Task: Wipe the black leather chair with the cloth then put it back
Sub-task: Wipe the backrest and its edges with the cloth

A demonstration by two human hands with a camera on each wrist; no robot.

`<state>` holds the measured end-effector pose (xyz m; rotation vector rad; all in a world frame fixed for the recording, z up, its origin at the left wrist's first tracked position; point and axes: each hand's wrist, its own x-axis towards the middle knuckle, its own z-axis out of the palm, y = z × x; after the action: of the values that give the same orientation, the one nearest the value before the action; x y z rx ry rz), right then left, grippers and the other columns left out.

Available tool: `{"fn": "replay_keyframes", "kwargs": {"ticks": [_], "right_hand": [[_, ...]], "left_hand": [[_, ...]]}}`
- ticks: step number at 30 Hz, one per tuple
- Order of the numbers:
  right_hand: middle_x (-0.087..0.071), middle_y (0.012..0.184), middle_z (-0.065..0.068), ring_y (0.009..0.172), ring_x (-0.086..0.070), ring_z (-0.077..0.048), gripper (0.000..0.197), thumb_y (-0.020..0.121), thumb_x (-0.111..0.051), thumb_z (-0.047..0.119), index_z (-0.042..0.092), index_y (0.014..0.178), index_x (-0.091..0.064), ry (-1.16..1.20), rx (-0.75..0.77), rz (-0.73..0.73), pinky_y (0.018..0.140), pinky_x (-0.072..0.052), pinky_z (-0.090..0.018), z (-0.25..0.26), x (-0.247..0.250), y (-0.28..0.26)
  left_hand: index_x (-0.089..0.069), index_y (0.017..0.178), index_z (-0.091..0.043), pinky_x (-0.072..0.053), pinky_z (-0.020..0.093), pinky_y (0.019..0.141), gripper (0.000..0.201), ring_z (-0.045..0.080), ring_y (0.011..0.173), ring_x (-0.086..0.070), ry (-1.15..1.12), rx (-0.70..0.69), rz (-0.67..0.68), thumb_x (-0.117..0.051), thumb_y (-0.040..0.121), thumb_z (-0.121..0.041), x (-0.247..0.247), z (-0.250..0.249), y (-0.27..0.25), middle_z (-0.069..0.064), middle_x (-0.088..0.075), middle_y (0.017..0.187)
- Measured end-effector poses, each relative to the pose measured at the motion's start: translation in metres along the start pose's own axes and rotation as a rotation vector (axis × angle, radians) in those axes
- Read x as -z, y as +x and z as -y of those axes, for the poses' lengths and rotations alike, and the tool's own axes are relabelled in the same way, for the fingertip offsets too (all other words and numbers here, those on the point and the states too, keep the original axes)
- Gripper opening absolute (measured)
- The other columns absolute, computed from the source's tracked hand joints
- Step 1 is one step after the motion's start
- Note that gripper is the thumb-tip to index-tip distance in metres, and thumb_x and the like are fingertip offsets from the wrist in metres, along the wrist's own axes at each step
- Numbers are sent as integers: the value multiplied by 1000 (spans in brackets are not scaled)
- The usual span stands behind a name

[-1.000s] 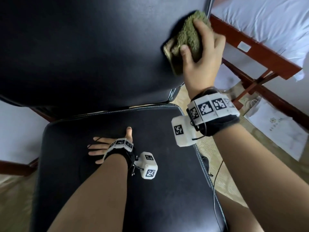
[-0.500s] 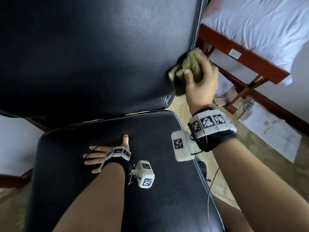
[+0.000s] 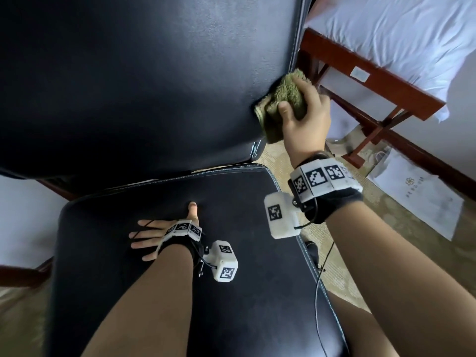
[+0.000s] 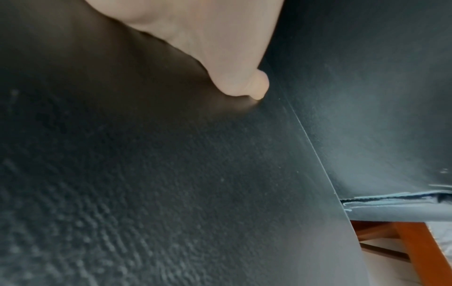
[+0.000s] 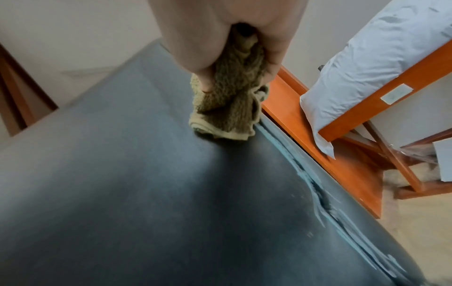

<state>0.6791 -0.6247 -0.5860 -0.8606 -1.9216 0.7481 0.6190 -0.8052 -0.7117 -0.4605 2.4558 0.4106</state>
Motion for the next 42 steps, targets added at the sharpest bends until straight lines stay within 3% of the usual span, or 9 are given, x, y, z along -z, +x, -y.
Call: {"fn": "replay_keyframes", "kwargs": {"ticks": [4, 8, 11, 16, 21, 25, 30, 34, 42], "right_hand": [[-43, 104, -10, 93, -48, -14, 44, 85, -58, 14, 11, 128, -53, 63, 140, -137, 83, -26, 6, 29, 3, 26], [-44, 118, -15, 103, -53, -22, 44, 89, -55, 15, 18, 133, -48, 50, 56, -19, 82, -27, -3, 43, 0, 37], [-43, 121, -16, 108, -52, -25, 46, 88, -56, 11, 20, 133, -49, -23, 49, 57, 87, -26, -9, 42, 9, 34], [-42, 122, -14, 105, -52, -30, 46, 88, -55, 13, 21, 133, -49, -164, -15, 190, 92, -34, -24, 34, 16, 12], [-42, 122, -15, 107, -51, -31, 46, 88, -57, 16, 23, 133, -48, -176, -47, 232, 98, -35, -31, 42, 31, 9], [-43, 119, -15, 108, -51, -28, 47, 87, -58, 14, 21, 132, -49, -137, 38, 185, 95, -34, -25, 55, 39, 19], [-42, 119, -15, 109, -49, -26, 49, 86, -57, 13, 19, 134, -48, -75, 144, 111, 95, -30, -17, 79, 38, 48], [-40, 122, -15, 106, -51, -32, 48, 89, -54, 15, 21, 136, -46, -140, 70, 156, 93, -34, -25, 76, 25, 55], [-41, 119, -16, 105, -50, -34, 44, 87, -56, 14, 20, 130, -51, -245, 61, 298, 93, -38, -32, 37, 28, 21]], "left_hand": [[16, 145, -1, -1, 56, 111, 121, 41, 141, 12, -25, 12, 1, -48, 74, -76, -1, 2, 4, 25, 14, 152], [11, 146, 0, -3, 56, 111, 120, 43, 141, 7, 5, -18, 80, -47, 74, -77, 15, 1, 0, 27, 11, 153], [-25, 147, -8, -24, 57, 109, 126, 45, 136, -23, 166, -151, 192, -36, 52, -91, 30, -3, 21, 28, -25, 147], [-52, 123, -4, -32, 26, 91, 34, 23, 117, -46, 125, -592, 331, -41, 98, -25, 101, -41, -24, 14, -47, 137], [-54, 100, -13, -39, 17, 54, 14, 19, 89, -48, -2, -862, 342, -47, 95, -23, 148, -73, -73, 6, -51, 99], [-64, 99, -17, -46, 20, 85, 16, 22, 98, -61, -267, -1284, 68, -54, 88, -12, 188, -90, -107, 3, -64, 98], [-40, 137, -17, -18, 42, 110, 62, 26, 136, -26, 142, -1438, -754, -62, 81, -31, 218, -103, -110, 7, -30, 149], [-1, 150, -16, -1, 54, 113, 119, 30, 144, 4, 514, -1381, -883, -80, 66, -43, 215, -103, -79, 12, 7, 157], [9, 149, -16, 2, 55, 112, 128, 32, 143, 10, 591, -1327, -957, -80, 63, -47, 206, -115, -64, 14, 13, 156]]}}
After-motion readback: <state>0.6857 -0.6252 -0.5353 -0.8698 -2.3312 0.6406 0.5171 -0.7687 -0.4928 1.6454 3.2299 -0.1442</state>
